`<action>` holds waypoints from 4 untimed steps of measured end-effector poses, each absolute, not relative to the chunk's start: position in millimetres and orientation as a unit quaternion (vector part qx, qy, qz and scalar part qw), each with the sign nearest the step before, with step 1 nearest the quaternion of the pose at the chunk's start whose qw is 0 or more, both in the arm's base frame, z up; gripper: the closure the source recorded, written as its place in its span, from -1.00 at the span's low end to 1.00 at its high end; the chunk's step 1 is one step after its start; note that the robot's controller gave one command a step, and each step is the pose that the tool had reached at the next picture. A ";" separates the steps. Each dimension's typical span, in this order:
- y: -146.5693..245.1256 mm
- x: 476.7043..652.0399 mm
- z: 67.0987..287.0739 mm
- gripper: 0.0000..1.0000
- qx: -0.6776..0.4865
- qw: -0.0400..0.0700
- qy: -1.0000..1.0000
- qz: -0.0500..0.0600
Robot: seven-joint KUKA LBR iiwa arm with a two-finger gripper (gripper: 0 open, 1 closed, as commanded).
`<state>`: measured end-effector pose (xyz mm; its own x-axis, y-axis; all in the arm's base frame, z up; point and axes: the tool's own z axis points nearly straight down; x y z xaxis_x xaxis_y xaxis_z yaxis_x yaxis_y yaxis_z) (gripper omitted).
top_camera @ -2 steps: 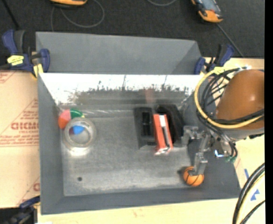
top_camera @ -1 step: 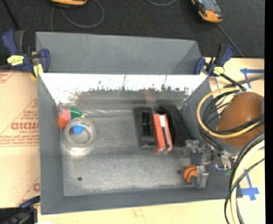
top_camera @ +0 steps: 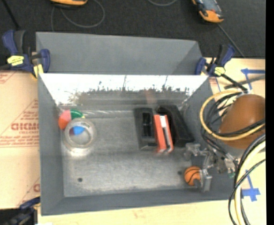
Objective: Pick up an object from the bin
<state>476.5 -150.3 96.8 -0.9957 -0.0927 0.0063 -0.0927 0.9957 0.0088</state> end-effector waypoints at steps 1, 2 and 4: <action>-159.1 474.8 106.7 -1.00 0.054 0.001 -0.999 0.000; -160.7 479.5 69.5 -1.00 -0.001 -0.002 -1.000 0.000; -160.6 471.9 70.1 1.00 -0.049 0.001 -0.999 -0.001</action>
Offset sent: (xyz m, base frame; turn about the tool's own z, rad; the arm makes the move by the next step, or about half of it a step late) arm 0.0017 -0.0099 -0.0268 0.0955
